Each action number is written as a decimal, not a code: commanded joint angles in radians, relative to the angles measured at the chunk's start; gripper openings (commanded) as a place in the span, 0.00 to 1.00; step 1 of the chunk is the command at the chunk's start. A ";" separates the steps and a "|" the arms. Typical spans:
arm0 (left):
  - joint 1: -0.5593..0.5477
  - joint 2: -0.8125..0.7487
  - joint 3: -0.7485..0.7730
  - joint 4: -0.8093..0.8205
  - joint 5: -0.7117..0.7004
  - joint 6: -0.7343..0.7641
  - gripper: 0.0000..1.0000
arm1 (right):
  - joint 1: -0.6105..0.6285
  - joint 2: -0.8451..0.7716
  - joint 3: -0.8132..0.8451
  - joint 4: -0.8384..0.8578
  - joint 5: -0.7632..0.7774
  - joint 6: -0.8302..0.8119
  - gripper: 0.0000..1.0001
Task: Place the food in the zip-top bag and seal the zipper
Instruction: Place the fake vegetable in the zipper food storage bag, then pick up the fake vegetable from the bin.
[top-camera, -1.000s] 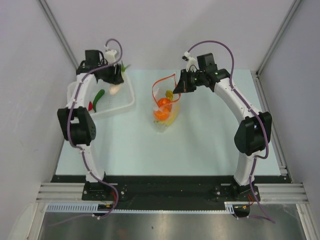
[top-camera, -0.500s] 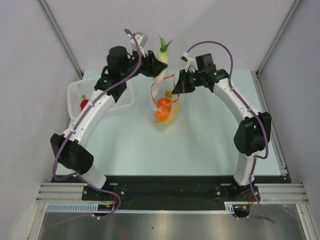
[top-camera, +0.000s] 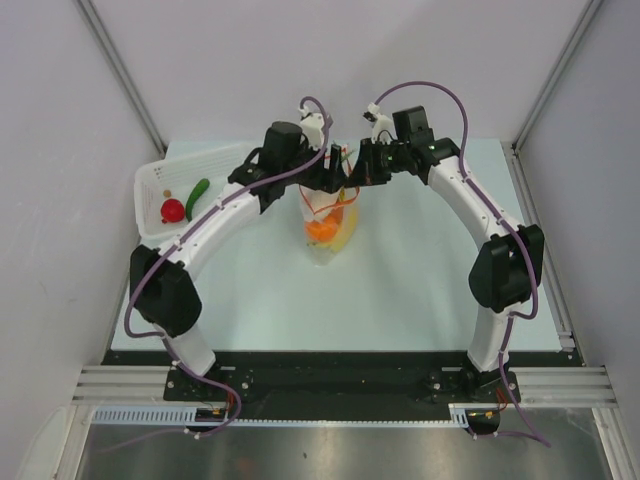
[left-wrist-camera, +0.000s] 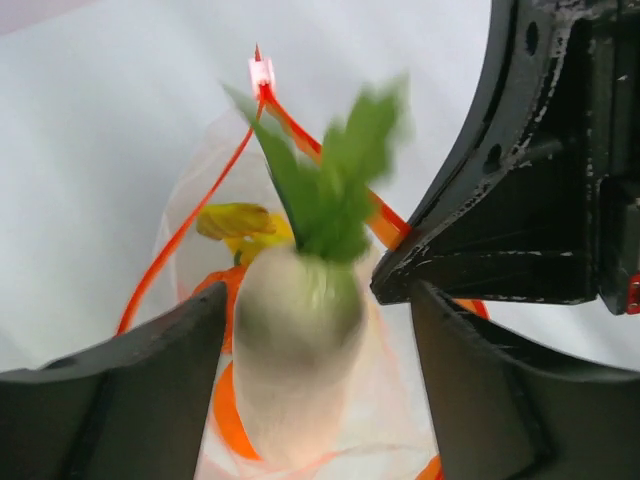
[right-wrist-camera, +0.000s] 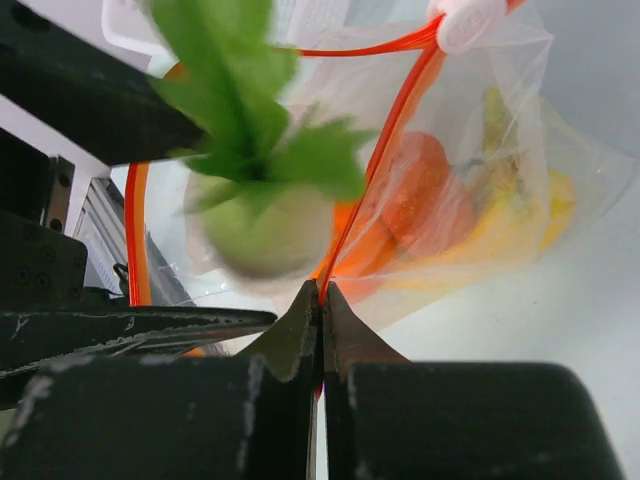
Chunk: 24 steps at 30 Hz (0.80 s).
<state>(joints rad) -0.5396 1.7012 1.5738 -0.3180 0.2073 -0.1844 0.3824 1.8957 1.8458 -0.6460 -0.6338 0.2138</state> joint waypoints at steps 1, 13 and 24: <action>0.003 0.038 0.216 -0.278 -0.005 0.130 0.81 | -0.002 -0.055 0.004 0.034 -0.023 0.001 0.00; 0.312 0.000 0.284 -0.386 0.054 0.332 1.00 | -0.005 -0.046 0.006 0.020 -0.029 -0.030 0.00; 0.598 0.420 0.520 -0.436 -0.186 0.654 0.94 | -0.007 -0.038 0.006 0.026 -0.038 -0.030 0.00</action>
<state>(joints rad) 0.0116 1.9781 1.9671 -0.6968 0.1234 0.3199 0.3775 1.8954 1.8458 -0.6464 -0.6491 0.2020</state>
